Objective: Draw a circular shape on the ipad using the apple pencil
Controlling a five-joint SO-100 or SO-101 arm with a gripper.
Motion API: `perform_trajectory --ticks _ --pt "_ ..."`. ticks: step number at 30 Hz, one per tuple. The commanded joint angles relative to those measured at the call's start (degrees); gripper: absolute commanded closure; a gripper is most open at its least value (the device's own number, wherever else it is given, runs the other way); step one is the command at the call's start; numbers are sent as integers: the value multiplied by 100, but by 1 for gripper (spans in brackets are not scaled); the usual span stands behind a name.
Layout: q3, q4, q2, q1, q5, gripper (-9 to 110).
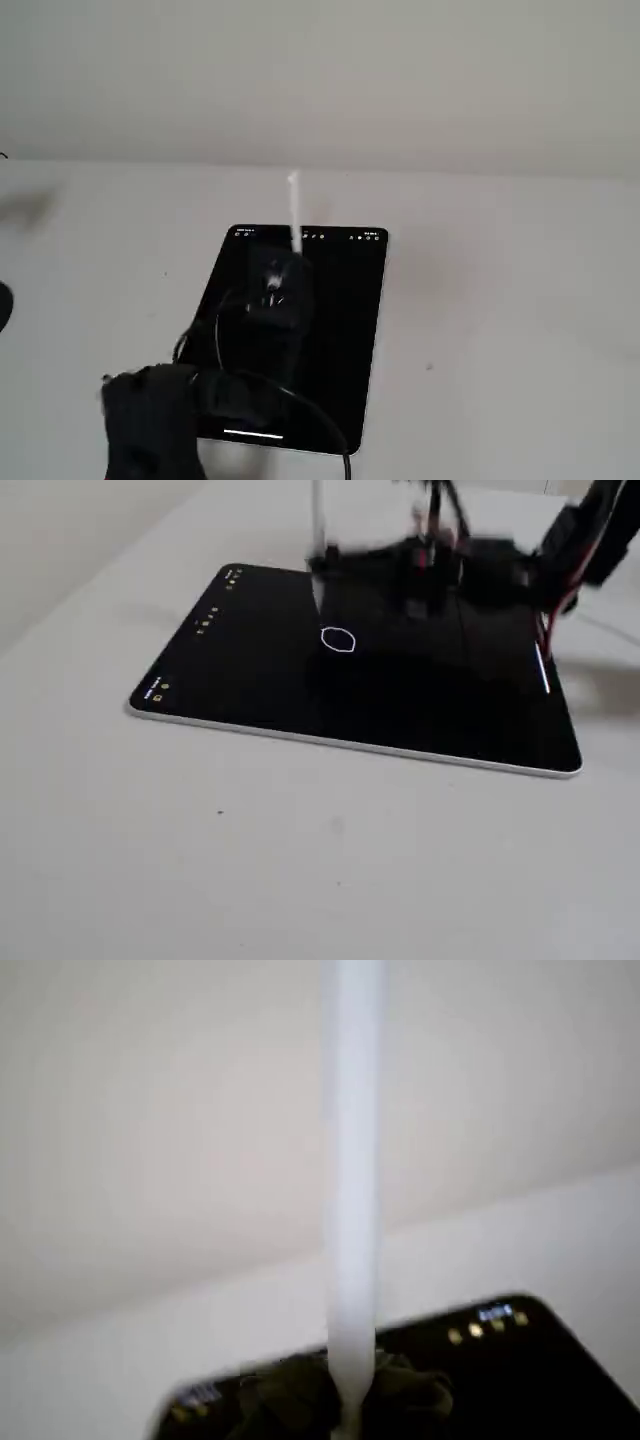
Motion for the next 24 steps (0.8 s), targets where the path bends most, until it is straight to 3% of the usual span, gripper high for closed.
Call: perform_trajectory --ticks 1,7,14,19,24 --pt "439 879 2074 114 1415 102" --pt "510 4438 4685 193 3604 102" --pt "510 7831 6908 202 5054 102" --pt "598 9642 8332 369 5695 102" --pt "940 10679 9589 501 5854 102"
